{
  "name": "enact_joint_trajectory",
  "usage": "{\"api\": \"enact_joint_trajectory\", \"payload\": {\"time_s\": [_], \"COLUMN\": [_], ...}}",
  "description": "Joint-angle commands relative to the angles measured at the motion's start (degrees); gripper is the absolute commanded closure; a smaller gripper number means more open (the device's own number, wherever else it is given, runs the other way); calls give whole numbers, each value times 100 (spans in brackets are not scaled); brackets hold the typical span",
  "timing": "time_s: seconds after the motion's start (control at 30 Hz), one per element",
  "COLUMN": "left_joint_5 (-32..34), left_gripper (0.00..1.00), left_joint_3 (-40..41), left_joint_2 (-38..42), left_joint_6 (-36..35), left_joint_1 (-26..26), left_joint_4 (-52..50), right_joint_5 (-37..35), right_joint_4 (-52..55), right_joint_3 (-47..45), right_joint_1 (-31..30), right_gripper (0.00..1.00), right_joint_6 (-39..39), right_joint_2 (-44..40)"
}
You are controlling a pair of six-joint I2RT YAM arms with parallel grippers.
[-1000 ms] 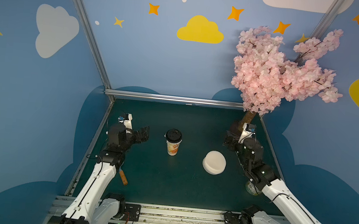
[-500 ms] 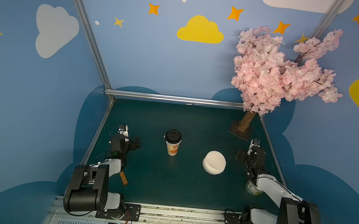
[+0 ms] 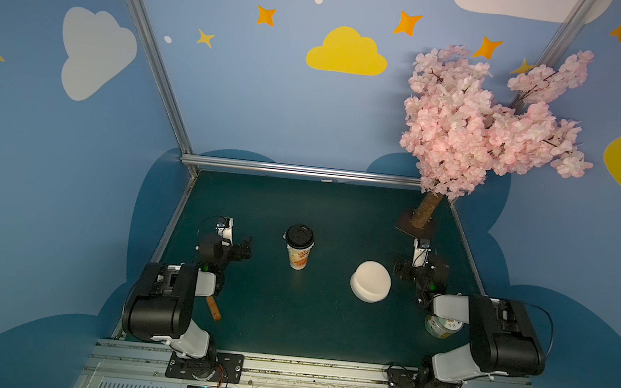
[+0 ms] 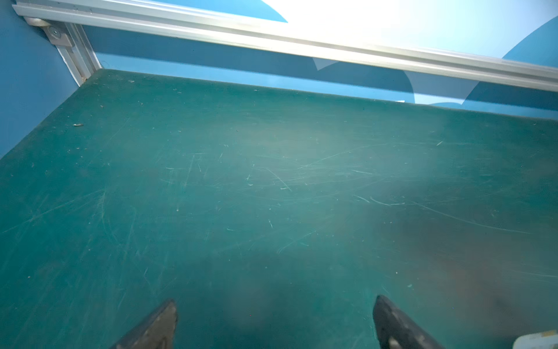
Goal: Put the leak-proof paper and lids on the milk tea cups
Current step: Reset both arms
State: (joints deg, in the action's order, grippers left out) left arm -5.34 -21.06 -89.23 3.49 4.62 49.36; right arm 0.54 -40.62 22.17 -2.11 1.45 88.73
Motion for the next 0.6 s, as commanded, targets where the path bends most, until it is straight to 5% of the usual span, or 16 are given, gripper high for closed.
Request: {"api": "enact_joint_trajectory", "payload": {"time_s": [0.0, 0.03, 0.13, 0.23, 0.57], "left_joint_5": [119, 139, 155, 156, 156], "left_gripper": [0, 0, 0, 0, 0], "left_joint_3": [-75, -82, -84, -86, -83], "left_joint_2": [55, 62, 57, 56, 56], "left_joint_6": [-116, -120, -121, -122, -133], "left_joint_1": [-36, -41, -58, -58, -53], "left_joint_4": [36, 27, 16, 15, 13], "right_joint_5": [-4, 33, 73, 118, 140], "right_joint_4": [361, 1066, -88, 912, 785], "right_joint_3": [409, 641, 250, 574, 531], "right_joint_1": [43, 40, 26, 30, 35], "right_gripper": [3, 3, 3, 3, 3], "right_joint_6": [-92, 28, 28, 73, 88], "right_joint_2": [-348, -466, -304, -469, -448]}}
